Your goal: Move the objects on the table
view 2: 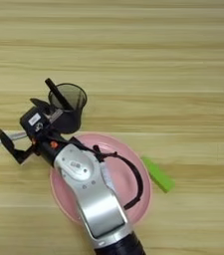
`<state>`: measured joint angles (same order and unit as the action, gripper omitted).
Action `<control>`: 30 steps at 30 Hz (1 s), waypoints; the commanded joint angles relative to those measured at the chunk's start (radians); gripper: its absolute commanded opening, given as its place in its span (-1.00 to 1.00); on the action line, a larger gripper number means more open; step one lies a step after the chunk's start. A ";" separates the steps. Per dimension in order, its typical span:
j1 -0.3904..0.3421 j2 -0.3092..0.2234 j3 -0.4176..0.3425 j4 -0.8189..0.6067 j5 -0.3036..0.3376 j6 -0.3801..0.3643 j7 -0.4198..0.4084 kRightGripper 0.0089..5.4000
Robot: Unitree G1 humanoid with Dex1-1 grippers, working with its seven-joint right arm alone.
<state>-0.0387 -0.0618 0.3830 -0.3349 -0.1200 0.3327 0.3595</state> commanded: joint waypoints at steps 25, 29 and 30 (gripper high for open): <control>-0.272 -0.024 -0.278 0.149 0.091 -0.038 -0.072 1.00; -0.313 -0.028 -0.311 0.219 0.121 -0.035 -0.067 1.00; -0.320 -0.029 -0.317 0.229 0.128 -0.035 -0.068 1.00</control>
<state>-0.2693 -0.0844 0.0923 -0.0935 -0.0120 0.3302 0.2979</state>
